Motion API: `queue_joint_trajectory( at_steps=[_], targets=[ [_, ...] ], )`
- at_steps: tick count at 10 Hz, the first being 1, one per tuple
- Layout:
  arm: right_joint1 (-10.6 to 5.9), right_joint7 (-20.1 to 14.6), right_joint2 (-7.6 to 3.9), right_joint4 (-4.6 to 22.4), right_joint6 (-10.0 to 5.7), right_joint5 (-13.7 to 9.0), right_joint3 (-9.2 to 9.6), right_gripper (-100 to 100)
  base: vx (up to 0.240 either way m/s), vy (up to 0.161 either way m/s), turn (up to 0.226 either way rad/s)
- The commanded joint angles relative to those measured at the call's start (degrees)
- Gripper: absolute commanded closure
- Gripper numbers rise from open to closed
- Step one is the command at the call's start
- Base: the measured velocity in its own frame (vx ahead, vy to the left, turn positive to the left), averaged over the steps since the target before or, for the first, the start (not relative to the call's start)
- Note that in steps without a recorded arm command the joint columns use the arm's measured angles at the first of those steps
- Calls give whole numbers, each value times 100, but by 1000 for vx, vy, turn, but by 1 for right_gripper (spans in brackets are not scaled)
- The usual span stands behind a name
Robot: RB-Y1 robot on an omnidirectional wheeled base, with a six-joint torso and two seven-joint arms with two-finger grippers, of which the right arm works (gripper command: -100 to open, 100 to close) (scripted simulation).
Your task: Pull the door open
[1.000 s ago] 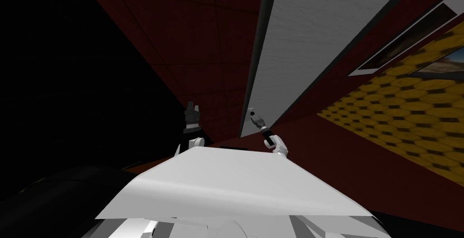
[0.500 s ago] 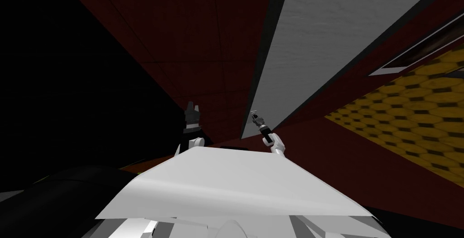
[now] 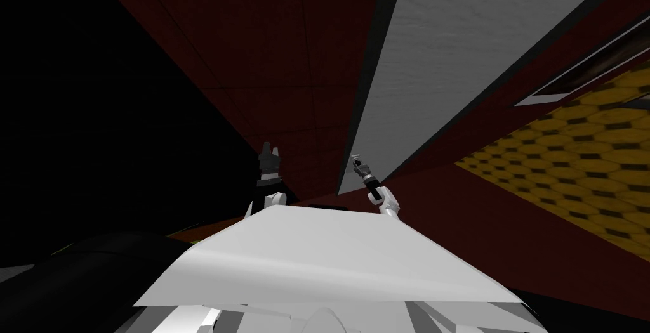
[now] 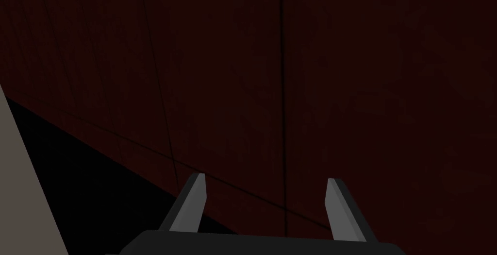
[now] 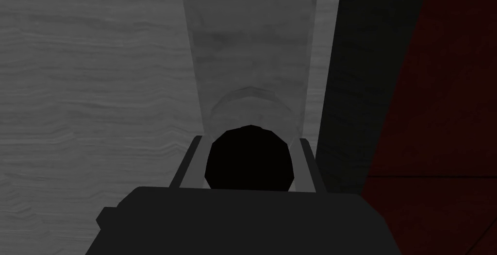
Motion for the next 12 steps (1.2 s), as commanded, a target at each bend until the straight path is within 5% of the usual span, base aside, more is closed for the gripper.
queue_joint_trajectory(
  at_steps=[1,5,12],
  targets=[
    [4,-162,-16,-3,13,-151,15,100,-30,-29,117],
    [17,-598,-61,-10,47,-572,58,100,-70,-54,154],
    [49,-1616,-178,-28,139,-1674,169,100,-82,-62,161]
  ],
)
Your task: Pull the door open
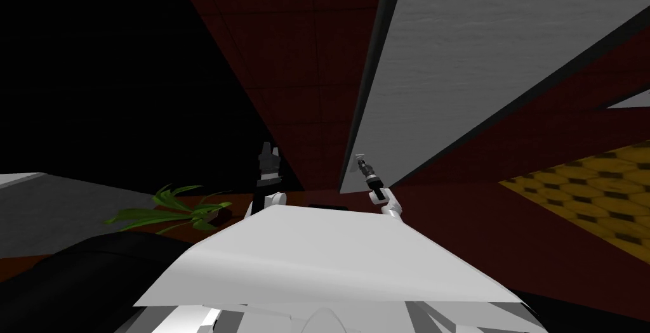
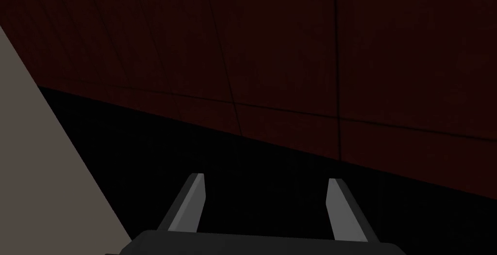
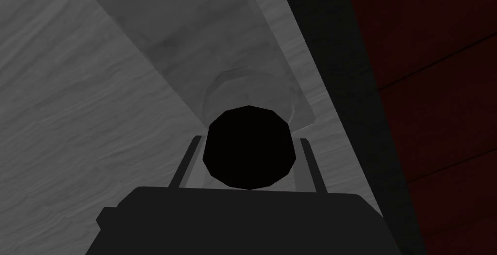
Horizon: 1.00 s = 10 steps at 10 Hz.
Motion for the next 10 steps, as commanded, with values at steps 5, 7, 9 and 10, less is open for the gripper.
queue_joint_trajectory(
  at_steps=[5,7,9,10],
  targets=[
    [8,-805,-82,-46,47,-917,138,100,-66,-43,133],
    [16,-1027,-110,-50,69,-1225,164,100,-61,-40,88],
    [24,-1222,-138,-54,91,-1512,192,100,-59,-28,89],
    [32,-1388,-167,-59,113,-1677,219,100,-77,-56,159]
  ],
)
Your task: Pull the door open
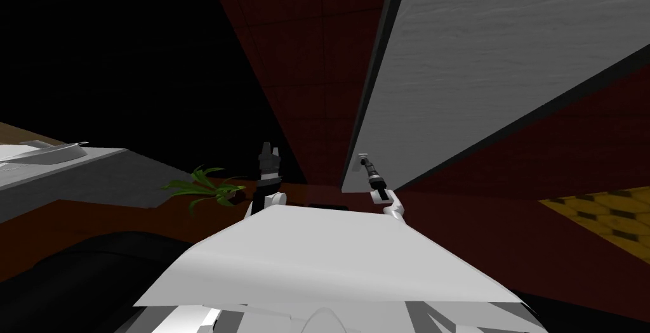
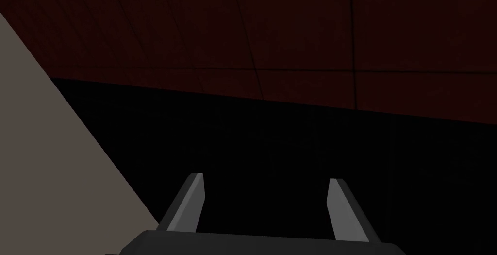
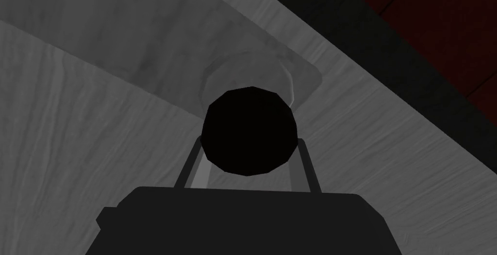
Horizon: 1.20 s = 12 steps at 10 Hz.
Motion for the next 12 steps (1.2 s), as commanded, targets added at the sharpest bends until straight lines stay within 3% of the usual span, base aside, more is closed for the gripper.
queue_joint_trajectory(
  at_steps=[1,6,7,8,9,10,11,12],
  targets=[
    [-33,-155,21,-31,-68,-242,69,100,-60,-45,89],
    [-8,-745,-69,-44,2,-1026,155,100,-54,-30,98],
    [-8,-745,-69,-44,2,-1089,155,100,-43,-31,78],
    [0,-941,-99,-49,26,-1313,184,100,-50,-34,150],
    [0,-941,-99,-49,26,-1375,184,100,-55,-31,69],
    [8,-1138,-130,-53,51,-1603,213,100,-63,-26,97],
    [8,-1138,-130,-53,51,-1669,213,100,-48,-19,63],
    [17,-1335,-162,-58,75,-1898,243,100,-50,-28,144]
  ],
)
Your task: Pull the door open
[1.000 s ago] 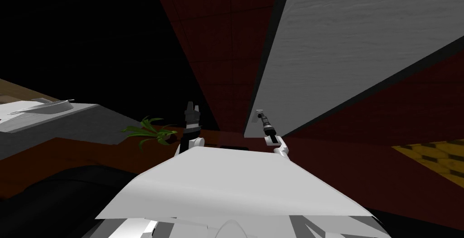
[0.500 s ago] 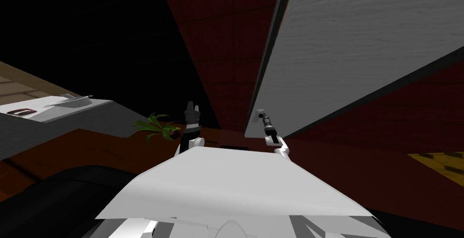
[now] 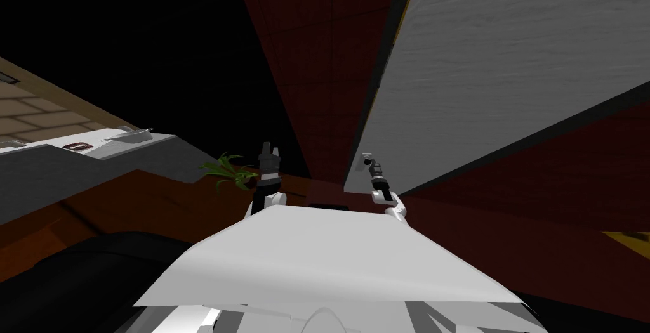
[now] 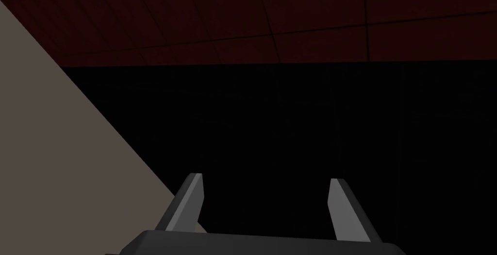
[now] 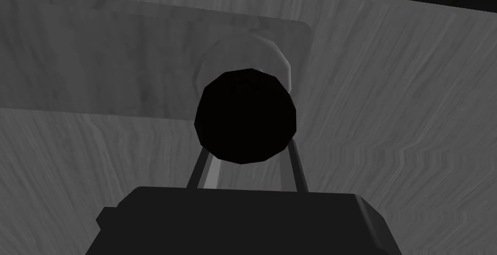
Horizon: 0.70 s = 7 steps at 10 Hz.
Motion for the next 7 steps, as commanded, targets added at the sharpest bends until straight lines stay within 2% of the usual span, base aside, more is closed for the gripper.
queue_joint_trajectory(
  at_steps=[1,2,3,4,5,6,7],
  targets=[
    [-52,-109,37,-102,-48,-177,69,100,-46,-35,71],
    [-43,-306,6,-107,-23,-406,99,100,-60,-32,111],
    [-43,-306,6,-107,-23,-471,99,100,-54,-26,67],
    [-35,-503,-25,-111,1,-697,129,100,-59,-27,96],
    [-35,-503,-25,-111,1,-765,129,100,-48,-27,65],
    [-26,-700,-56,-116,25,-987,158,100,-55,-27,130],
    [-26,-700,-56,-116,25,-1059,158,100,-51,-25,85]
  ],
)
